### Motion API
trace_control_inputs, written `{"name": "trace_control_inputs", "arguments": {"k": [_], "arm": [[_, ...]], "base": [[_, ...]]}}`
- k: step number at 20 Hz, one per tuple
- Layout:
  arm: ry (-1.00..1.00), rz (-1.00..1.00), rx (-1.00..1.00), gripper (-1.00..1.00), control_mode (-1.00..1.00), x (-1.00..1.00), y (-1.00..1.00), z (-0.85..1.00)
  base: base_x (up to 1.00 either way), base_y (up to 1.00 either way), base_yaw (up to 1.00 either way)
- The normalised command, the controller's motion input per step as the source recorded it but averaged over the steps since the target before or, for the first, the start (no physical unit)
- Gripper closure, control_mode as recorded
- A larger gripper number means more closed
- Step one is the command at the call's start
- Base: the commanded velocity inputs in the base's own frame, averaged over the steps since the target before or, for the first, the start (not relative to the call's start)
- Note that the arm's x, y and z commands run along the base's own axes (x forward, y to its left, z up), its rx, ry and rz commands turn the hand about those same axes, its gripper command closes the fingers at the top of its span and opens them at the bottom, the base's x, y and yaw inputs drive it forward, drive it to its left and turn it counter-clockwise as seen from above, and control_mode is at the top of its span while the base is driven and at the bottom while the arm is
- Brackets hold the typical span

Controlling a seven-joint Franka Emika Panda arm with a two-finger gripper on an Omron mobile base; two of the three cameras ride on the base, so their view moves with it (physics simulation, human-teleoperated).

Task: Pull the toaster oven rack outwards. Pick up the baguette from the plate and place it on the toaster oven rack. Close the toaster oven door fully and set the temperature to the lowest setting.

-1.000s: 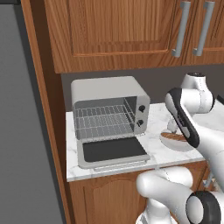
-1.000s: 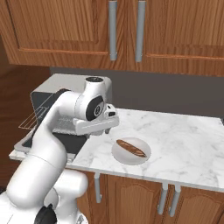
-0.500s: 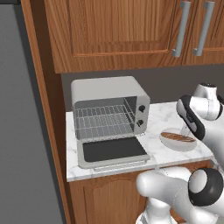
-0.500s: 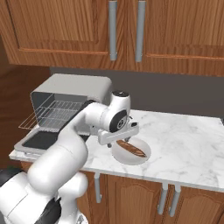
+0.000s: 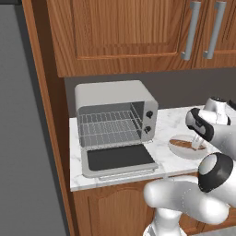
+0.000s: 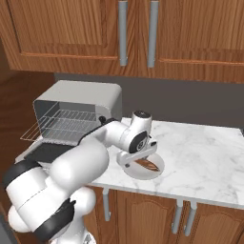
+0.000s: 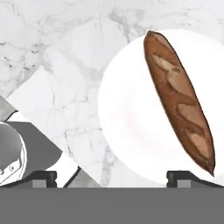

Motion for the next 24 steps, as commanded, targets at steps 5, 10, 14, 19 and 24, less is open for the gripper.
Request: {"name": "trace_control_inputs", "arguments": {"k": [5,10,14,19,24], "arm": [[0.00,0.10,0.00,-1.00,-1.00,0.35,-0.08,-0.36],[0.00,0.12,0.00,-1.00,-1.00,0.24,-0.03,-0.29],[0.00,0.11,0.00,-1.00,-1.00,0.26,-0.04,-0.26],[0.00,0.09,0.00,-1.00,-1.00,0.31,-0.07,-0.13],[-0.05,0.07,0.00,-1.00,-1.00,0.12,-0.14,0.00]], "base": [[0.00,0.00,0.00],[0.00,0.00,0.00],[0.00,0.00,0.00],[0.00,0.00,0.00],[0.00,0.00,0.00]]}}
